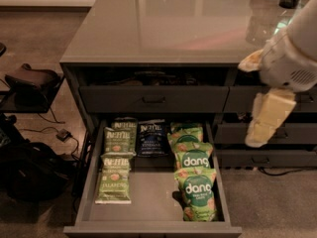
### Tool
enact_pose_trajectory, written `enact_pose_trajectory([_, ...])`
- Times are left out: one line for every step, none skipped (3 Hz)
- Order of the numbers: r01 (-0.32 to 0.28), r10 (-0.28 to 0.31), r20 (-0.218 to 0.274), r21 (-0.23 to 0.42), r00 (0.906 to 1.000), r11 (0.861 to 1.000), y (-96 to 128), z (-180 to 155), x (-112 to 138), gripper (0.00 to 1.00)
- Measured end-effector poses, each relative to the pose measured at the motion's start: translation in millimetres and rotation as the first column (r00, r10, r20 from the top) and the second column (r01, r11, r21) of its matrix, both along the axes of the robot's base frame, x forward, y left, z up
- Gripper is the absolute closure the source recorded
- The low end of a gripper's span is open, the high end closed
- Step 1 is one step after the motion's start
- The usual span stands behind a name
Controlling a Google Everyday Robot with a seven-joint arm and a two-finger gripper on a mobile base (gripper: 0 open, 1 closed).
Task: Pick green jalapeno chip bag from middle drawer and place on counter
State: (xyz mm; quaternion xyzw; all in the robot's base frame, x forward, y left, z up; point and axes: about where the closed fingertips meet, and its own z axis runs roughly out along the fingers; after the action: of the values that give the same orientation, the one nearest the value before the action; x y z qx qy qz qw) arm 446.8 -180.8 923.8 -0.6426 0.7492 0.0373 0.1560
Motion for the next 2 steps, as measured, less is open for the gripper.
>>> enact_pose_trajectory([-0.090,0.108,-0.108,0.163,0.9882,0.983,41.1,-73.3,9.3,0.00])
enact_pose_trajectory([-0.104,0.153,-0.139,0.312,0.9784,0.944,72.6,-137.1,26.7,0.00])
